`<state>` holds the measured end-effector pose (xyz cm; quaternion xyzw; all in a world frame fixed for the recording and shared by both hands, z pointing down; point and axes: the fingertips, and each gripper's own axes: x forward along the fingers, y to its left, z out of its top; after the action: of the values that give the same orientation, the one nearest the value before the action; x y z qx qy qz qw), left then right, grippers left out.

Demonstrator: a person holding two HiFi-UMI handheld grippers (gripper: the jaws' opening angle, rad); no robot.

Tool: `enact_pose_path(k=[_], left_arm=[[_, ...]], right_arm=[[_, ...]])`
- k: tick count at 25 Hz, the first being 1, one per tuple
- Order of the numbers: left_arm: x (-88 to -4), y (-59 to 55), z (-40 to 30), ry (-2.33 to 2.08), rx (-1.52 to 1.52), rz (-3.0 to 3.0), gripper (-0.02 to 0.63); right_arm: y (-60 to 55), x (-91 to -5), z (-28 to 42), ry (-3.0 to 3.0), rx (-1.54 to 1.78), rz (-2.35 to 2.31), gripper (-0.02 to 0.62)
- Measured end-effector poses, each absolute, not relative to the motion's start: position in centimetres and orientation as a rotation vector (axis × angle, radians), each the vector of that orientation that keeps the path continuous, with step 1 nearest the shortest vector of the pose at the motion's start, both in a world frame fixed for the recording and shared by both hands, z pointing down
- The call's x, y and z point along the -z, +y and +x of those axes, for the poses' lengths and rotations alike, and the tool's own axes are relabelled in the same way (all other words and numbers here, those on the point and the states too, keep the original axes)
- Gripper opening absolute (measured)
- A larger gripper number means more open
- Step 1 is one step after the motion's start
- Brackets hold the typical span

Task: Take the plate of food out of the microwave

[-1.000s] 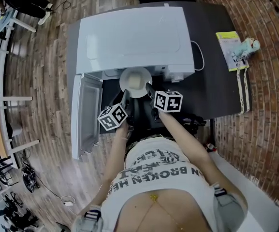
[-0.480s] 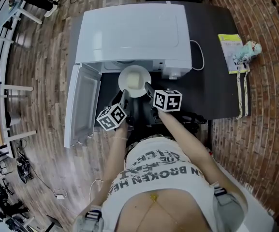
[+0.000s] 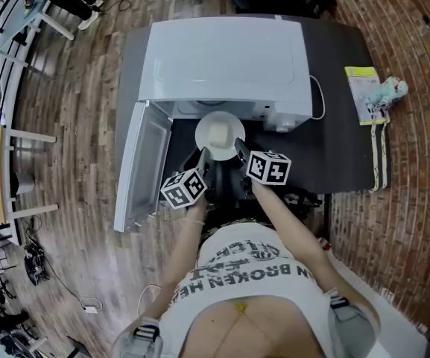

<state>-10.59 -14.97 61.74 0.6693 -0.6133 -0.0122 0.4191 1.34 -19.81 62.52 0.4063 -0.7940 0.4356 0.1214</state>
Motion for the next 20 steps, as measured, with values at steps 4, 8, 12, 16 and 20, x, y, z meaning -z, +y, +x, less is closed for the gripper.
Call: enact_pose_path(k=[4,8,12,16,20], left_arm=[[-61.8,-14.4,-11.4,-1.511,0.041,1.678,0.084],[-61.6,-13.9,-12.3,-1.491,0.032,1.704,0.084],[-61.3,-13.2,-13.0,-1.47,0.027,1.729,0.084],[-61.2,-12.4,-13.7,-1.443,0.021,1.755,0.084],[-61.3,-11.3,-14.3,-1.425,0.015,1.774,0.084]], right_arm=[[-19.3,-62.3,0.5,-2.315,-1.287,1.22,0.084],[-18.5,-62.0,-0.2,-2.305,-1.279,1.26,0.083],[-17.4,-61.7,-0.7,-2.301,-1.27,1.298,0.083],[-16.2,-61.4,-1.3,-2.302,-1.262,1.347,0.083],[-14.8,-61.5,-1.8,-2.3,-1.265,1.383,0.083]])
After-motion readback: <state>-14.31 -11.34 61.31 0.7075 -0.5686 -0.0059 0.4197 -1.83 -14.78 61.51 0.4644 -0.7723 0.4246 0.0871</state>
